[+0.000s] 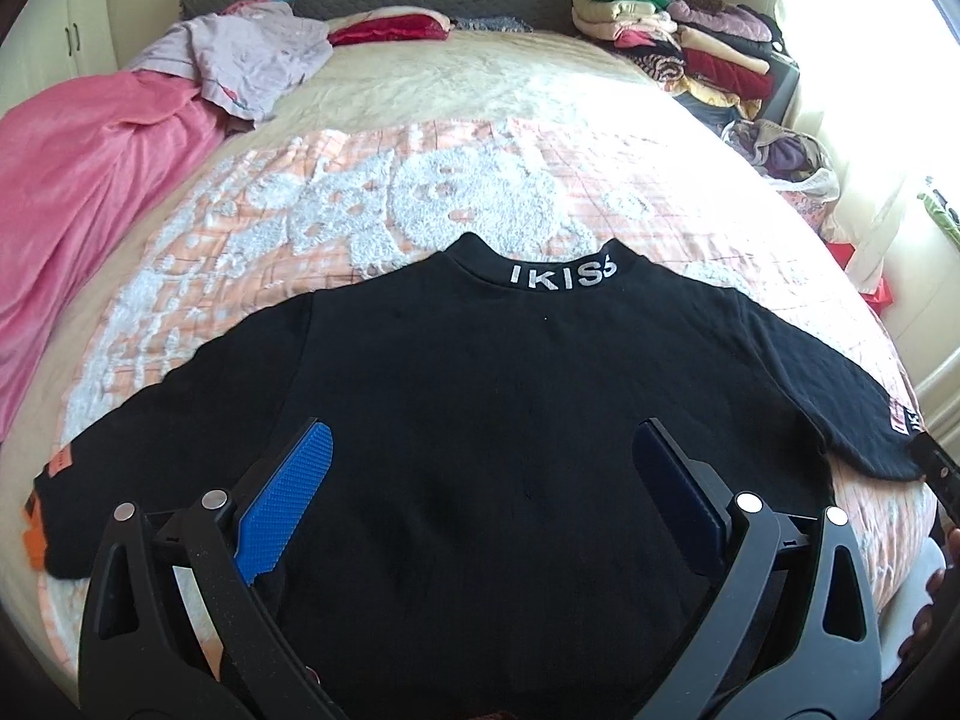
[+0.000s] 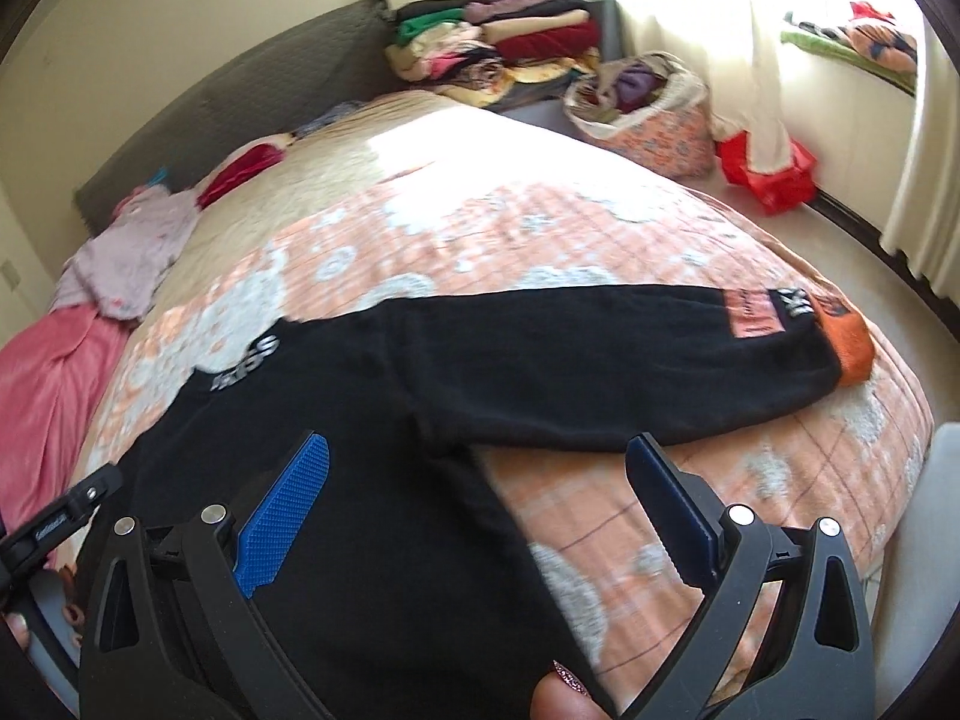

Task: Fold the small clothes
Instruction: 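Grasp the orange cuff of a black sleeve with the right gripper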

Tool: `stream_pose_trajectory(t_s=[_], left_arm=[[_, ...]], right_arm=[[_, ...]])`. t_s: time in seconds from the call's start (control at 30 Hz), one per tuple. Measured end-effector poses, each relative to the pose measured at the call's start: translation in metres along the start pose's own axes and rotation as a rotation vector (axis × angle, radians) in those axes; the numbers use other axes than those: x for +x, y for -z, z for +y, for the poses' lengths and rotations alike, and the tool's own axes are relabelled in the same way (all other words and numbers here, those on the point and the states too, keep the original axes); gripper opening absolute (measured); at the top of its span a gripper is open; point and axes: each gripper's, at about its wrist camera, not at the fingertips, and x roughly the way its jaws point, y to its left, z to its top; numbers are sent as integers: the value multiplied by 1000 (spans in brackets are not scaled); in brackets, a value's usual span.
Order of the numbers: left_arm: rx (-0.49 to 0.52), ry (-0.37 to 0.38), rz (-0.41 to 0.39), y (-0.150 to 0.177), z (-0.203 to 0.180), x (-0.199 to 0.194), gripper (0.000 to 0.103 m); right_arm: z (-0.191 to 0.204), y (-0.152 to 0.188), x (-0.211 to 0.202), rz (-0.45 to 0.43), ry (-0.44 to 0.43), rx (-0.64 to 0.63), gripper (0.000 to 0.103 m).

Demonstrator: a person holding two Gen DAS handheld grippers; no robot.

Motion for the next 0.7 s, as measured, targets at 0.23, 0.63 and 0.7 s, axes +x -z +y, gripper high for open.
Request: stream_pose_trajectory(t_s=[0.23,0.63,0.7], left_arm=[[-4,8,40,-5,-1,26,94],[13,22,57,-24,-9,50,94],[17,26,61,-27,-9,53,94]], right_arm=[[-74,-12,19,9,84,223,99],[-162,-17,53,52,165,474,99],[-172,-17,61,67,174,498,99]])
